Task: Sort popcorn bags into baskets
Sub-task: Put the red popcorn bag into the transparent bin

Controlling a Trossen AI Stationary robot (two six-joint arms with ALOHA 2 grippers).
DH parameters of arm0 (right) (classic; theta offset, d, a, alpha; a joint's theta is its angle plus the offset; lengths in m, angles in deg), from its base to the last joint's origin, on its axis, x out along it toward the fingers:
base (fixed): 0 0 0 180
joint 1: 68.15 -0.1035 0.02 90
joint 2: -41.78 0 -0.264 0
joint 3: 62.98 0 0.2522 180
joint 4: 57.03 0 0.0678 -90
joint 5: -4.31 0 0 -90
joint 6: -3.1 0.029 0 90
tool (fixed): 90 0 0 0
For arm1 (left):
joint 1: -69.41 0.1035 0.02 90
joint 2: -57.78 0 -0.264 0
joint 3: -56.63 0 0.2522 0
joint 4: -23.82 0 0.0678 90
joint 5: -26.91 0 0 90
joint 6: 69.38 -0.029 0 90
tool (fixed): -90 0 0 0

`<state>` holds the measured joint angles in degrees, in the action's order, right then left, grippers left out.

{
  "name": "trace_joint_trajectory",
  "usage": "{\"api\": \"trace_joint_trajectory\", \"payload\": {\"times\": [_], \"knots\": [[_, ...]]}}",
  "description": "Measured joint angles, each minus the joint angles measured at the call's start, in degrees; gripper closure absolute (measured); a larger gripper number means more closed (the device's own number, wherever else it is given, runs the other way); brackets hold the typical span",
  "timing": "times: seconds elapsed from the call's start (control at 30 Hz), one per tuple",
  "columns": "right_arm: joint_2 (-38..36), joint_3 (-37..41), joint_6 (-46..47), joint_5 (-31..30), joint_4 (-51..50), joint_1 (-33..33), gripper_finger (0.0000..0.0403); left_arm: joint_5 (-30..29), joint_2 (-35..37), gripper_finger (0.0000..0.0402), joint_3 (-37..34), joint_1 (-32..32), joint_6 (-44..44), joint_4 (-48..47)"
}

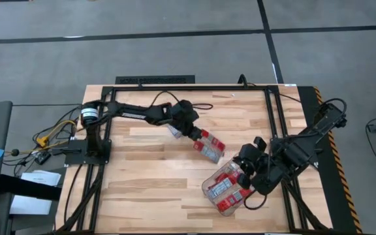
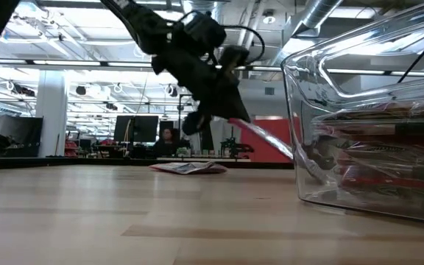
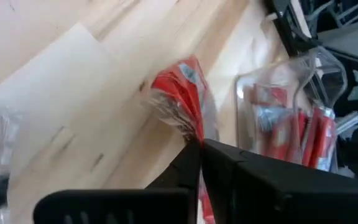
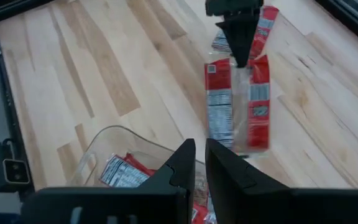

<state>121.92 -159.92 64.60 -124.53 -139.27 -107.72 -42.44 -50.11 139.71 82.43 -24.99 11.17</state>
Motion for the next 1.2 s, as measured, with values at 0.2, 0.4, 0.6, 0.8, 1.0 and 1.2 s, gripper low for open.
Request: {"api": "trace_joint_trajectory", "payload": {"times": [0.2,0.4,0.6,0.8,1.0,1.2], "knots": [[0.0,0.0,0.0,0.0,0.3,-1.6,0.0340,-2.6,7.3,0.0401,0.1,-1.2,1.8,-0.7],[-1.7,0.0,1.4,-0.1,0.1,-4.0,0.0340,-6.5,11.8,0.0401,0.0,-4.3,4.7,-0.1],[-4.9,0.0,2.0,-0.5,-0.2,-6.7,0.0340,-9.4,13.1,0.0401,0.1,-9.1,10.3,5.2],[-8.3,0.0,2.1,-3.9,-0.3,-9.5,0.0340,-16.5,13.1,0.0401,0.1,-15.2,15.9,12.7],[-10.5,0.0,2.1,-6.6,-0.6,-11.6,0.0340,-27.6,13.1,0.0401,0.1,-21.6,19.2,18.9],[-10.7,0.0,2.1,-6.5,-1.4,-13.1,0.0340,-42.9,13.0,0.0401,0.1,-27.6,18.2,23.4]]}}
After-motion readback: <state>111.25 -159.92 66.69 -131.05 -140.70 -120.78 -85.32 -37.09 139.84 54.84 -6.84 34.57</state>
